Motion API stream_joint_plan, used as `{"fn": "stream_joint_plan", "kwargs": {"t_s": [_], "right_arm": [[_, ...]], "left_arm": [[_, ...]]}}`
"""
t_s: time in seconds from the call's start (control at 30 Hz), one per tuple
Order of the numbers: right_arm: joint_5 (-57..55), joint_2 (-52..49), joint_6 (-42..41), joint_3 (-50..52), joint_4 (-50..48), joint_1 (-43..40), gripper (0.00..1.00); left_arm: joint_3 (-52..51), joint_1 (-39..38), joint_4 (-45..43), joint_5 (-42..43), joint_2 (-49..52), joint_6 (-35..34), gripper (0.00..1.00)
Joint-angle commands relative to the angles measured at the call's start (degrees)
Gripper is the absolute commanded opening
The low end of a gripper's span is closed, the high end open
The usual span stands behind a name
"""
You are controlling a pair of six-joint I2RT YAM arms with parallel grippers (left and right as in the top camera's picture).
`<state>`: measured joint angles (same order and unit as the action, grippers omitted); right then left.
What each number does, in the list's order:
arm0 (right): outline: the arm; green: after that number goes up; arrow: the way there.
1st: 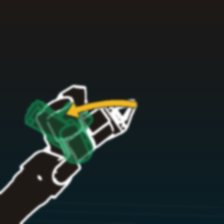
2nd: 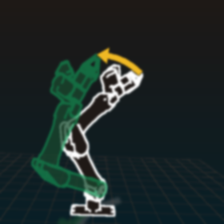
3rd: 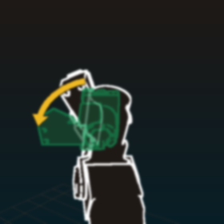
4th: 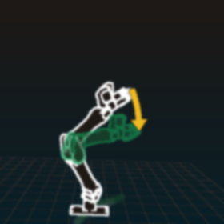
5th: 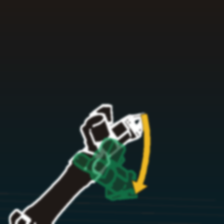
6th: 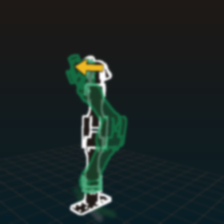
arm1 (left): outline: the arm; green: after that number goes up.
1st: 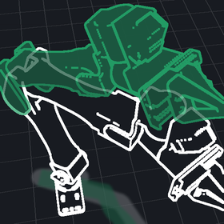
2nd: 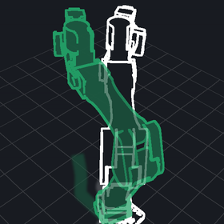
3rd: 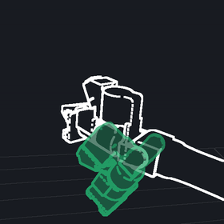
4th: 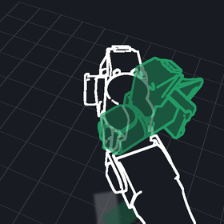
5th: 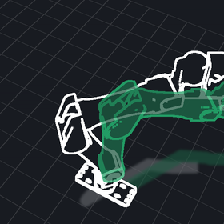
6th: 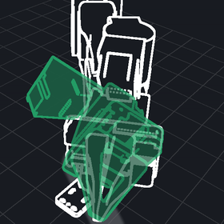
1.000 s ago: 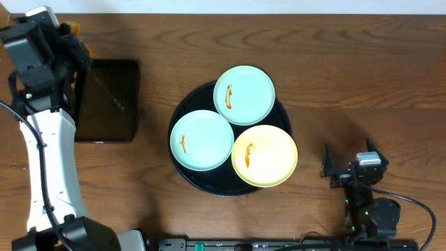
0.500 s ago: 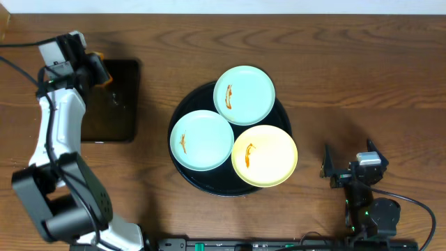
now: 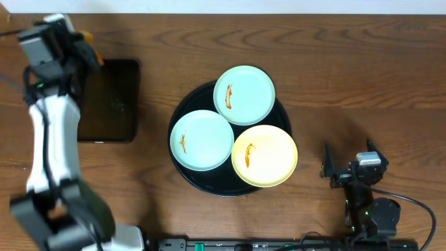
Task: Clean dirty plates on tray and stack at the side
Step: 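Carry the sponge with the left gripper toward the plates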
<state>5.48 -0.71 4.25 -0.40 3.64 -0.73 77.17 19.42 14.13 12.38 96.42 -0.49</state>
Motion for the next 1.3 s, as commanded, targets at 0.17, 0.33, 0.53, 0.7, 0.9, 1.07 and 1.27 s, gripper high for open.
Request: {"fn": "stream_joint_plan", "kwargs": {"t_s": [0.17,0.33,0.53,0.7,0.9,1.07,1.27], "right_arm": [[-0.3,0.2,0.5,0.1,0.2,-0.5,0.99],[-0.3,0.2,0.5,0.1,0.2,-0.5,0.99],[-0.3,0.2,0.5,0.1,0.2,-0.5,0.99],[-0.3,0.2,0.5,0.1,0.2,-0.5,0.99],[-0.3,0.2,0.5,0.1,0.2,-0.5,0.99],[-0.3,0.2,0.5,0.1,0.2,-0.5,0.99],[-0.3,0.2,0.5,0.1,0.2,-0.5,0.99]], "left_arm": [[-1.5,1.7,0.5,1.8,-0.2,0.2,0.08],[-1.5,1.8,0.7,2.5,-9.9,0.3,0.08],[-5.1,1.8,0.2,0.0,-5.1,0.7,0.08],[-6.2,2.6,0.0,-0.9,4.7,2.0,0.08],[-5.3,3.7,0.7,-0.7,-4.2,2.0,0.08],[-5.3,3.7,-0.1,1.6,-14.0,2.0,0.08],[-7.7,3.7,-0.2,1.6,-7.2,2.0,0.08]]}}
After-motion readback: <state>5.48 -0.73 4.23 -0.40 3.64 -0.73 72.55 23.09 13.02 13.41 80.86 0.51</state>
